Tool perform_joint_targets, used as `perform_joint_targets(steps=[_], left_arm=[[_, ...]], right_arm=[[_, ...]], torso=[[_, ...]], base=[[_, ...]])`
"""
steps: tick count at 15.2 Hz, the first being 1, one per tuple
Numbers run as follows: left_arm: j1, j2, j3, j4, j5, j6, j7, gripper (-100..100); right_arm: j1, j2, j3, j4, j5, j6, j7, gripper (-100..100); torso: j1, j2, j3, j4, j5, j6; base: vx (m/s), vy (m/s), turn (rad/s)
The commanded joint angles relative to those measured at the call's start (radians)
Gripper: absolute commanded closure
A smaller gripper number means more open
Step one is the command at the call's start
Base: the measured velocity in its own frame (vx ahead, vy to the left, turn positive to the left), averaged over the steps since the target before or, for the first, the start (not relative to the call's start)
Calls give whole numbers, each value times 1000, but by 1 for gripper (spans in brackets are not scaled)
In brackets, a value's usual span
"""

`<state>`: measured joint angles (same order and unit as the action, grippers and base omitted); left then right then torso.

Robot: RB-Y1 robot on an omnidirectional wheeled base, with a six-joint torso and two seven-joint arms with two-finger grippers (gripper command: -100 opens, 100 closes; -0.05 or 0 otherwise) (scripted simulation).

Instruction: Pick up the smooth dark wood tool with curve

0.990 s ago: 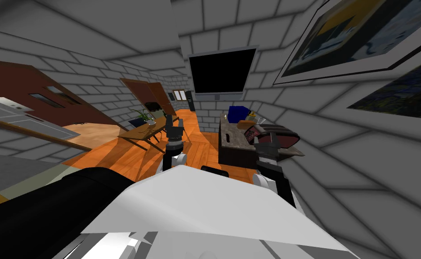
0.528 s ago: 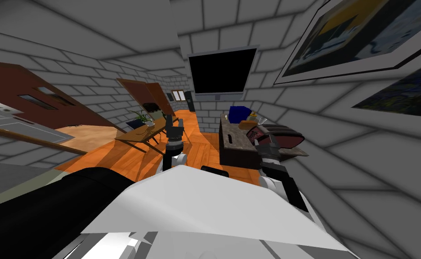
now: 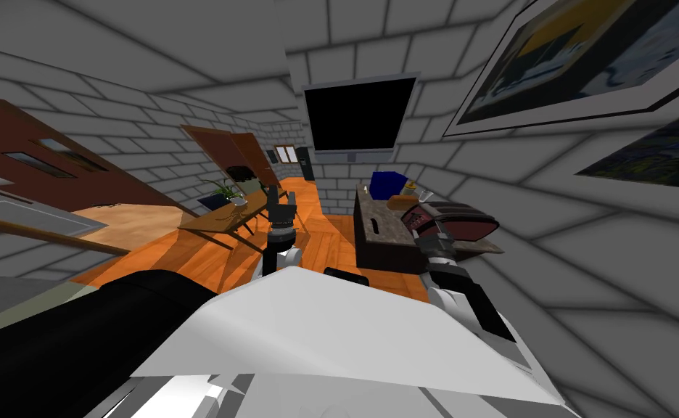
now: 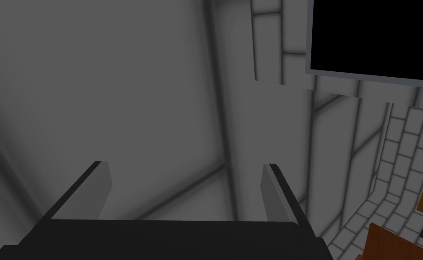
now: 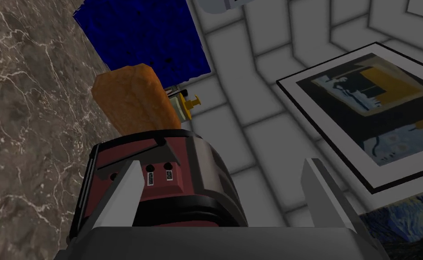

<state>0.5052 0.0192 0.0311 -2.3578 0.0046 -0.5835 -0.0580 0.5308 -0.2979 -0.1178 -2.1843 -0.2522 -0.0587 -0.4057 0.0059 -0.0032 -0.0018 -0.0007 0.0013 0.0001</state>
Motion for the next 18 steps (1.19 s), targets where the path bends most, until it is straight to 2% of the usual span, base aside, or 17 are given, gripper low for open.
perform_joint_targets(steps=[1,2,4,5,7,8,10,11,14,15,17,18], left_arm=[[0,0,0,0,0,0,0,0],[0,0,0,0,0,0,0,0],[0,0,0,0,0,0,0,0],[0,0,0,0,0,0,0,0],[0,0,0,0,0,0,0,0],[0,0,0,0,0,0,0,0],[0,0,0,0,0,0,0,0],[0,0,0,0,0,0,0,0],[0,0,0,0,0,0,0,0],[0,0,0,0,0,0,0,0],[0,0,0,0,0,0,0,0],[0,0,0,0,0,0,0,0]], right_arm=[[-1,-8,-9,1,-9,31,-16,-100],[1,-30,-30,6,-32,64,-54,-100],[1,-30,-30,6,-32,88,-54,-100],[3,-50,-51,11,-58,120,-94,-100],[3,-50,-51,11,-58,148,-94,-100],[5,-69,-73,16,-84,176,-135,-100],[5,-69,-73,16,-84,211,-135,-100],[8,-88,-95,21,-112,234,-177,-100],[8,-88,-95,21,-112,276,-177,-100],[10,-106,-116,25,-140,306,-219,-100],[10,-106,-116,25,-140,343,-219,-100],[13,-124,-138,30,-170,368,-262,-100]], torso=[[0,0,0,0,0,0],[0,0,0,0,0,0],[1,0,0,0,0,0],[0,0,0,0,0,0],[1,-1,-1,0,0,0],[1,0,0,0,0,0],[1,-1,0,0,0,0],[0,0,0,0,0,0],[0,0,0,0,0,0],[-1,0,0,0,0,0],[0,-1,0,0,0,0],[-1,-1,0,0,0,0]], base=[[32,72,-22],[36,87,-27],[40,92,-29],[52,88,-34],[43,92,-30],[46,88,-30],[38,88,-28],[33,94,-26],[38,75,-19],[36,74,-21],[51,79,-28],[62,99,-16]])
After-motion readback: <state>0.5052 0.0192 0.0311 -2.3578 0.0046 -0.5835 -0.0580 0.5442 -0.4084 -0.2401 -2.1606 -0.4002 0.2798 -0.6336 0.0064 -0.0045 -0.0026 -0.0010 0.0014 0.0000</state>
